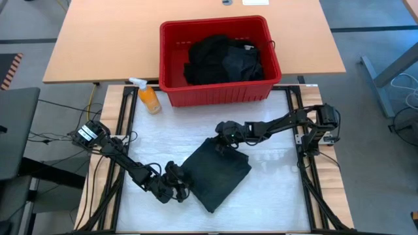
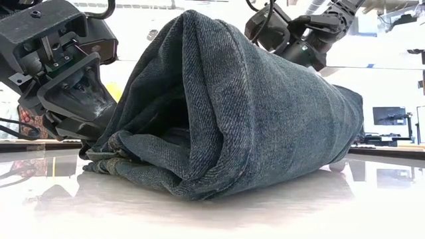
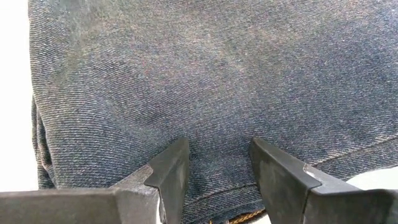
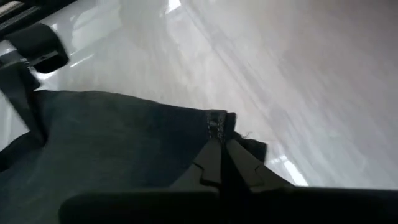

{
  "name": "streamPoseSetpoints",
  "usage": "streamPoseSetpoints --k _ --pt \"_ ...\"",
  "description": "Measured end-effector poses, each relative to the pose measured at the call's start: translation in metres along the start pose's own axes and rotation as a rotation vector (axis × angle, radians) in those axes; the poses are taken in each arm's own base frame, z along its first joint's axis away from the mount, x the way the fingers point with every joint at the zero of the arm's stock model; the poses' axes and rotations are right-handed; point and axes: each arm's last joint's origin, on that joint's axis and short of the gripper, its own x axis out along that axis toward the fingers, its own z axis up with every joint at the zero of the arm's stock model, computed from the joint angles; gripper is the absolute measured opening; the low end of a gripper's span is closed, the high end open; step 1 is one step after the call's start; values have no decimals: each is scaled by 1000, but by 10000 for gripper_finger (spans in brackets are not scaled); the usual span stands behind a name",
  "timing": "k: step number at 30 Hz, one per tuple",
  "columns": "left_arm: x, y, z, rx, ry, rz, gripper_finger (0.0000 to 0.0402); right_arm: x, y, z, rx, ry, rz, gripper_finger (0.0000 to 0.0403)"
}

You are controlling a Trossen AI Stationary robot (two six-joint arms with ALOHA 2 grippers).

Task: Fold Laundry from Bin
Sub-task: Fold the dark blue pants

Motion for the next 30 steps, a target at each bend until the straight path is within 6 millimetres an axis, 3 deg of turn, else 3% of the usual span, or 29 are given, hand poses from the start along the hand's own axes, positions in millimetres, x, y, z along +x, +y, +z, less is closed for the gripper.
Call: streamPoseSetpoints --k 9,17,23,26,30 --pt "0 -1 0 -8 -2 -5 164 33 -11 -24 16 31 -79 25" --pt "-3 -4 2 21 3 -37 164 36 -14 -28 2 41 -132 26" --pt "-35 -11 32 113 -51 -124 164 37 -13 -29 -6 31 -154 27" --pt "-49 -7 45 148 -131 -69 164 37 -13 -29 -7 22 -157 27" --pt "-53 1 53 190 -190 32 164 37 -12 -30 -7 23 -155 27"
